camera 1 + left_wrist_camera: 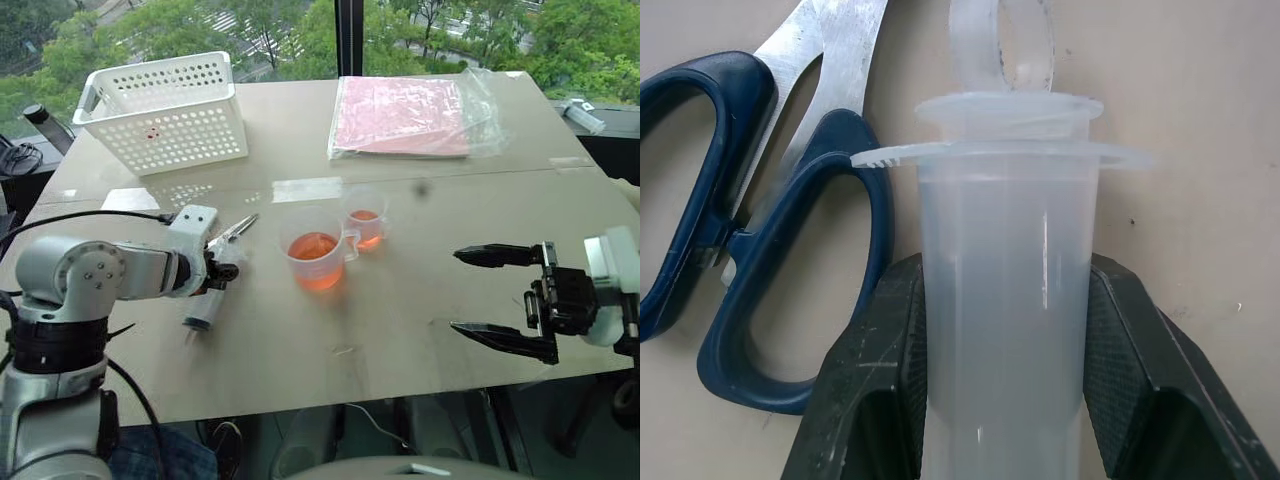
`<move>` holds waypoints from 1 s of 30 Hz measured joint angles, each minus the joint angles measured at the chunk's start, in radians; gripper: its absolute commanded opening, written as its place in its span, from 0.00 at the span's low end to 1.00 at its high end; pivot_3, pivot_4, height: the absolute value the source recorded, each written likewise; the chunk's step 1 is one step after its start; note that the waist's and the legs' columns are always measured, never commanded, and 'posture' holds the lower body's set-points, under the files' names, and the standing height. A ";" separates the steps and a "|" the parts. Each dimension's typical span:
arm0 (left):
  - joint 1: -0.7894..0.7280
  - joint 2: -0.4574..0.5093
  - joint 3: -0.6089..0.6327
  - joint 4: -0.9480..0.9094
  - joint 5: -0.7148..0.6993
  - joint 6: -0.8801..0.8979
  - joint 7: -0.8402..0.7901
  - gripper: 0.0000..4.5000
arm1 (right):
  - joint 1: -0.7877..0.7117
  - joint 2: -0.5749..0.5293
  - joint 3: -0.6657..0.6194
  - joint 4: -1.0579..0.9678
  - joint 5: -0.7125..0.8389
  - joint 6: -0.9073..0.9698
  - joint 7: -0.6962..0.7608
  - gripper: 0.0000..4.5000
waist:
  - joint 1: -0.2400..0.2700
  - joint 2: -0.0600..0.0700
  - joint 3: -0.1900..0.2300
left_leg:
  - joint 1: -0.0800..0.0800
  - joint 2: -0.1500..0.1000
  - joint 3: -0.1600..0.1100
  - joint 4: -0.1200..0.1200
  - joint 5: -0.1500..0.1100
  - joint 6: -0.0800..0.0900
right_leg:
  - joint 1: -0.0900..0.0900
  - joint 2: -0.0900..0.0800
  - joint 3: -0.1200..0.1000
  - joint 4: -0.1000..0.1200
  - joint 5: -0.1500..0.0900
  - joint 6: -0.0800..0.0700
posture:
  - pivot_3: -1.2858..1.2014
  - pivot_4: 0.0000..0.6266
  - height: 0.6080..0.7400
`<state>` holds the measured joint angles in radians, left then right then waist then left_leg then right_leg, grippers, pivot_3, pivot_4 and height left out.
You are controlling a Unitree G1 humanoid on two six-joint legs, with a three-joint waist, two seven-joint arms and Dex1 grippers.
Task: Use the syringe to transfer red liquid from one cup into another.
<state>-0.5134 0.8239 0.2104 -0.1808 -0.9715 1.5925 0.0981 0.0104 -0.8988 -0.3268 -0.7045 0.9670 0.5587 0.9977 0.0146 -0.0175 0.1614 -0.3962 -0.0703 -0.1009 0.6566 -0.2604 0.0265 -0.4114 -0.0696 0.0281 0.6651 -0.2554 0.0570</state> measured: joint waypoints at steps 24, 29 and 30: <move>-0.090 -0.146 0.129 -0.042 0.034 -0.803 -0.823 0.32 | -0.452 0.107 0.074 0.186 0.208 0.144 -0.291 1.00 | -0.003 0.000 0.000 | -0.002 0.000 0.001 0.007 -0.001 0.001 | 0.002 0.001 -0.003 -0.001 0.001 0.001 | 0.52 0.24 1.00; -0.102 -0.200 0.050 0.037 0.047 -0.848 -0.941 0.32 | -0.528 0.165 0.121 0.223 0.179 0.150 -0.337 1.00 | -0.013 0.000 0.000 | -0.004 0.000 0.001 0.007 -0.001 0.001 | 0.000 0.001 -0.003 0.000 0.001 0.001 | 0.52 0.24 1.00; -0.103 -0.206 0.033 0.047 0.060 -0.862 -0.961 0.32 | -0.542 0.176 0.124 0.227 0.175 0.150 -0.350 1.00 | -0.015 0.000 0.000 | -0.004 0.000 0.001 0.007 -0.001 0.001 | 0.000 0.001 -0.003 0.000 0.001 0.001 | 0.52 0.24 1.00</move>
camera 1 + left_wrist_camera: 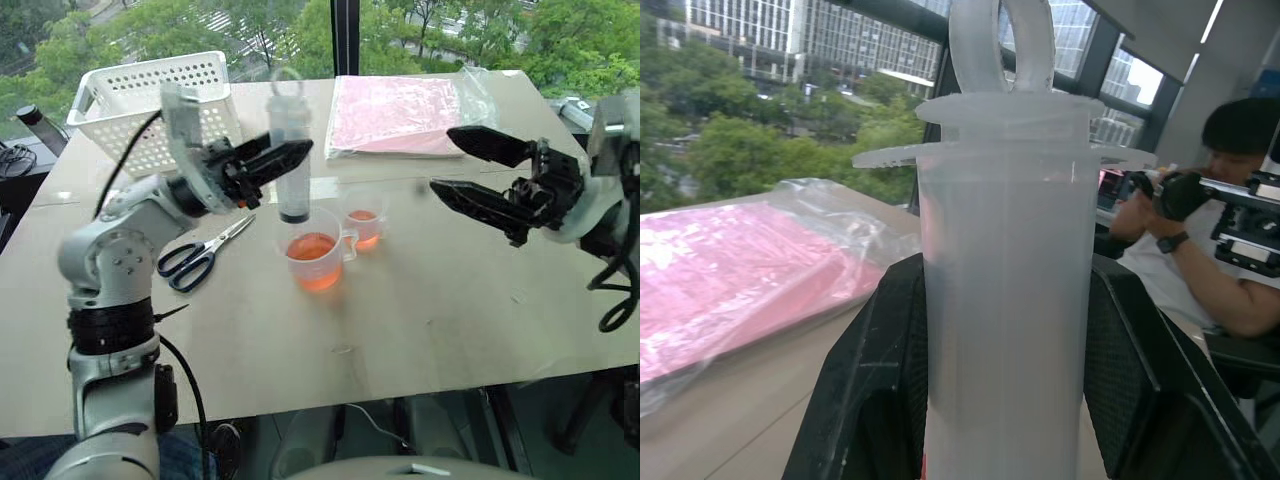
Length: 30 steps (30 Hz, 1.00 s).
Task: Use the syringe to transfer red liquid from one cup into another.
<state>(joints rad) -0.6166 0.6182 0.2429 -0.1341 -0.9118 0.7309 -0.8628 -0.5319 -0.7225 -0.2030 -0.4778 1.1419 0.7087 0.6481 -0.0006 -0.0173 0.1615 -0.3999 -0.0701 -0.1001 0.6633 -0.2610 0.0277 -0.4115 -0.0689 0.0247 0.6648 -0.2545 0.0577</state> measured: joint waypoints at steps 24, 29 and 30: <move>0.093 -0.127 -0.166 0.131 0.303 -0.376 -0.203 0.32 | -0.350 0.214 0.087 0.269 -0.006 0.217 -0.311 1.00 | -0.015 0.001 0.000 | 0.000 0.000 0.000 -0.001 0.000 0.000 | -0.002 0.000 0.001 0.001 0.000 0.000 | 0.52 0.24 1.00; 0.121 -0.127 -0.162 0.130 0.304 -0.412 -0.213 0.32 | -0.391 0.273 0.087 0.311 0.045 0.322 -0.398 1.00 | -0.015 0.001 0.000 | 0.000 0.000 0.000 -0.001 0.000 0.000 | -0.002 0.000 0.001 0.001 0.000 0.000 | 0.52 0.24 1.00; 0.123 -0.127 -0.161 0.130 0.304 -0.415 -0.215 0.32 | -0.402 0.296 0.088 0.313 0.047 0.334 -0.413 1.00 | -0.016 0.002 0.000 | 0.000 0.000 0.000 -0.001 0.000 0.000 | -0.002 0.000 0.001 0.001 0.000 0.000 | 0.52 0.24 1.00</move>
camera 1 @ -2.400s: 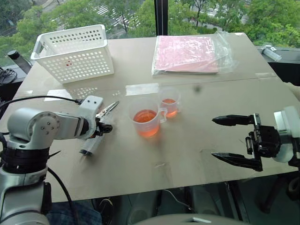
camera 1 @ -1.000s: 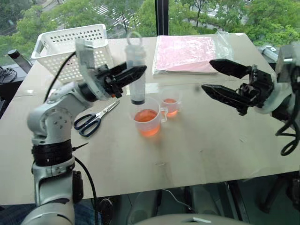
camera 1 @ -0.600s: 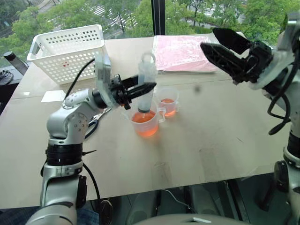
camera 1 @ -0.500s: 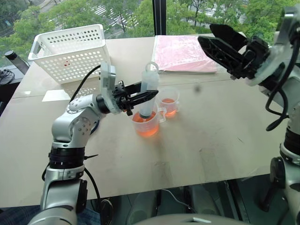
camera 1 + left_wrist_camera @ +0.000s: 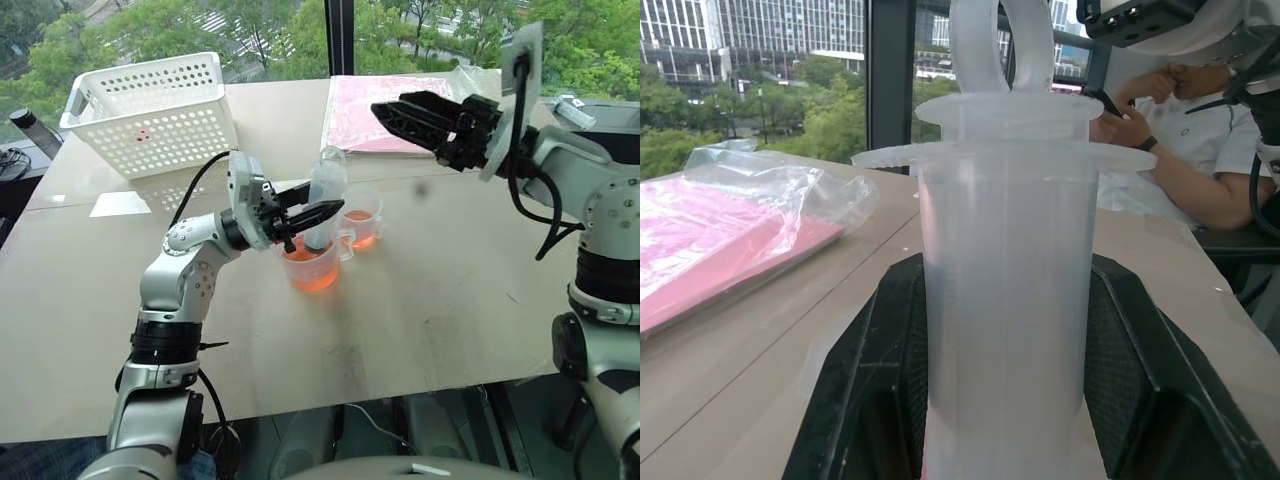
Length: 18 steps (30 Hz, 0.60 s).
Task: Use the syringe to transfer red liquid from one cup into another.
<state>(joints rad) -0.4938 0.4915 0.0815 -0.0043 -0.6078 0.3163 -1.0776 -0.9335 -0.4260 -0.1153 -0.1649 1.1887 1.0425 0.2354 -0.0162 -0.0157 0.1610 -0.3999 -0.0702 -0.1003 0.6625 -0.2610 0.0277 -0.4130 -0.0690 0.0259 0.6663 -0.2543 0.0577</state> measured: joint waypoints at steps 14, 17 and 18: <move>0.064 0.006 0.045 -0.060 -0.048 0.050 0.017 0.32 | 0.026 0.167 0.098 -0.013 -0.050 0.046 -0.063 1.00 | -0.010 0.001 0.000 | 0.001 0.000 0.000 0.000 0.000 0.000 | -0.001 0.000 -0.001 0.002 0.000 0.000 | 0.52 0.24 1.00; 0.085 0.015 0.051 -0.071 -0.058 0.066 0.026 0.32 | 0.028 0.168 0.128 -0.016 -0.104 0.035 -0.028 0.88 | -0.014 0.001 0.000 | 0.001 0.000 0.000 0.000 0.000 0.000 | -0.001 0.000 -0.001 0.003 0.000 0.000 | 0.52 0.24 1.00; 0.088 0.017 0.054 -0.073 -0.059 0.069 0.028 0.32 | 0.028 0.168 0.135 -0.016 -0.114 0.031 -0.019 0.81 | -0.016 0.001 0.000 | 0.001 0.000 0.000 0.000 0.000 0.000 | -0.001 0.000 -0.001 0.003 0.000 0.000 | 0.52 0.24 1.00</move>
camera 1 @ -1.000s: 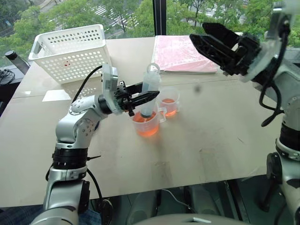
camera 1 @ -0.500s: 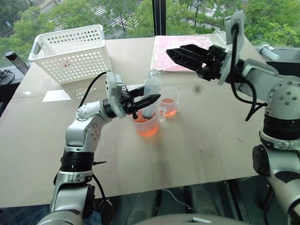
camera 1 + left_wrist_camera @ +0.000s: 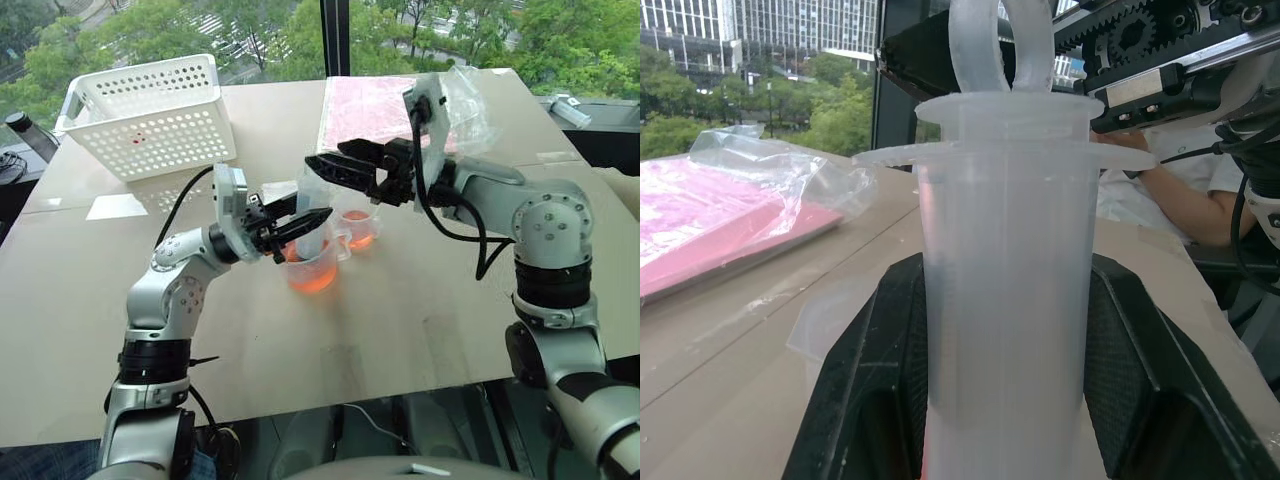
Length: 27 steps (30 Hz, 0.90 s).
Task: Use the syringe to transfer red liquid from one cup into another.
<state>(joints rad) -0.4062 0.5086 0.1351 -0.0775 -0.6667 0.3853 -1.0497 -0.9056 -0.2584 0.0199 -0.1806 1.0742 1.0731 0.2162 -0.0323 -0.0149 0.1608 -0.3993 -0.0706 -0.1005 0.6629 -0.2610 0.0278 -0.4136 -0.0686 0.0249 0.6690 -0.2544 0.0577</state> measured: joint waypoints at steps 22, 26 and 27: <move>0.007 0.015 0.023 0.003 -0.001 0.016 0.008 0.32 | 0.004 0.076 0.011 -0.001 -0.106 -0.002 0.083 0.03 | -0.009 0.000 0.000 | 0.001 0.000 0.000 0.000 0.000 0.000 | 0.000 0.000 0.000 0.001 0.000 0.000 | 0.52 0.24 1.00; 0.010 0.016 0.035 0.002 -0.008 0.013 0.008 0.32 | 0.011 0.131 -0.028 0.018 -0.089 -0.004 0.069 0.03 | -0.009 0.001 0.000 | 0.001 0.000 0.000 0.000 0.000 0.000 | -0.001 0.000 0.001 0.001 0.000 0.000 | 0.52 0.24 1.00; 0.010 0.017 0.038 -0.002 -0.011 0.008 0.007 0.32 | 0.010 0.145 -0.040 0.026 -0.076 -0.005 0.069 0.03 | -0.009 0.001 0.001 | 0.001 0.000 0.000 -0.001 0.000 0.000 | -0.001 0.000 0.000 0.001 0.000 0.000 | 0.52 0.24 1.00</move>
<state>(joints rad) -0.3960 0.5251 0.1733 -0.0792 -0.6777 0.3936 -1.0428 -0.8951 -0.1135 -0.0200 -0.1547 0.9987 1.0679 0.2852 -0.0417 -0.0141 0.1613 -0.3988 -0.0704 -0.1005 0.6623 -0.2610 0.0276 -0.4143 -0.0683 0.0254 0.6700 -0.2544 0.0576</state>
